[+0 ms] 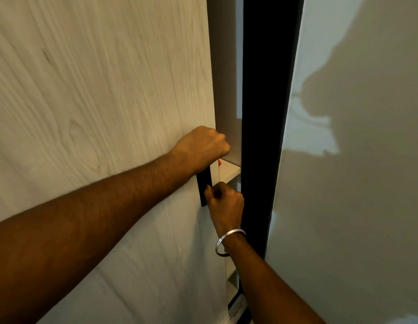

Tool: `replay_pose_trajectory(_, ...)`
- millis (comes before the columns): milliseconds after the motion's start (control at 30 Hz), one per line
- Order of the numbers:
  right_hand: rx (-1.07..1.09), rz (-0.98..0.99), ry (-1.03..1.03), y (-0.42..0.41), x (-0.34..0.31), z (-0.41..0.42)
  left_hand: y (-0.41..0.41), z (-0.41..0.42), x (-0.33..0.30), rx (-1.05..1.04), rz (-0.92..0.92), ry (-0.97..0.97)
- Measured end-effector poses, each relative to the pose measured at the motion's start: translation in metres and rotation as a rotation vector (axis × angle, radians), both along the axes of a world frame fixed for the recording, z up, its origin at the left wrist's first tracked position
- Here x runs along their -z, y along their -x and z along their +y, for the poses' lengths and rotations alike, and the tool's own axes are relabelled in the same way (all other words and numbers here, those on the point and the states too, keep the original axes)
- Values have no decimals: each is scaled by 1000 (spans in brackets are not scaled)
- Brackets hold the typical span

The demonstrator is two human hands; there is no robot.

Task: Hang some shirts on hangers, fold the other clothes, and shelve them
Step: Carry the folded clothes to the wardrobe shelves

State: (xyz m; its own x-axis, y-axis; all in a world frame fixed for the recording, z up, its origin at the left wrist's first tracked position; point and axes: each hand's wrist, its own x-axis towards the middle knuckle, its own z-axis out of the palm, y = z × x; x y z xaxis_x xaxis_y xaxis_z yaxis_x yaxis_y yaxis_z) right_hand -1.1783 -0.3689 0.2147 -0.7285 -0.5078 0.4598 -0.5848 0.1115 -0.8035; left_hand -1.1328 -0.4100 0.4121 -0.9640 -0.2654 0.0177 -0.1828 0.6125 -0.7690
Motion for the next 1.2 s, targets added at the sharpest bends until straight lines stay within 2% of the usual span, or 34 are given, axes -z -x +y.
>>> replay_pose_trajectory(133, 63, -35, 90, -4, 2, -3, 5, -3, -9, 66, -169, 60)
replay_pose_trajectory(267, 103, 14, 155, -10, 9, -3, 2, -12, -19, 212, -359, 166)
replay_pose_trajectory(467, 216, 47, 143, -27, 11, -9, 0, -21, -22, 414, -515, 258)
replay_pose_trajectory(533, 247, 103, 114, -29, 11, -6, 2, -27, -18, 612, -488, 269)
replay_pose_trajectory(600, 265, 175, 80, -25, 7, -4, -3, -22, -23, 714, -474, 218)
replay_pose_trajectory(833, 221, 222, 47, -15, -1, -12, 11, -32, -22, 427, -401, 298)
replay_pose_trajectory(900, 215, 175, -15, -3, -6, -12, 20, -28, -20, 399, -382, 331)
replay_pose_trajectory(1000, 221, 81, -53, 25, -10, -17, 39, -22, -23, 375, -323, 246)
replay_pose_trajectory(1033, 231, 67, -57, 34, -12, -18, 48, -23, -23, 419, -280, 230)
replay_pose_trajectory(1133, 259, 28, -86, 55, -16, -24, 68, -35, -22, 739, -166, 186)
replay_pose_trajectory(1200, 273, 2, -119, 73, -19, -28, 90, -44, -17, 738, -190, 184)
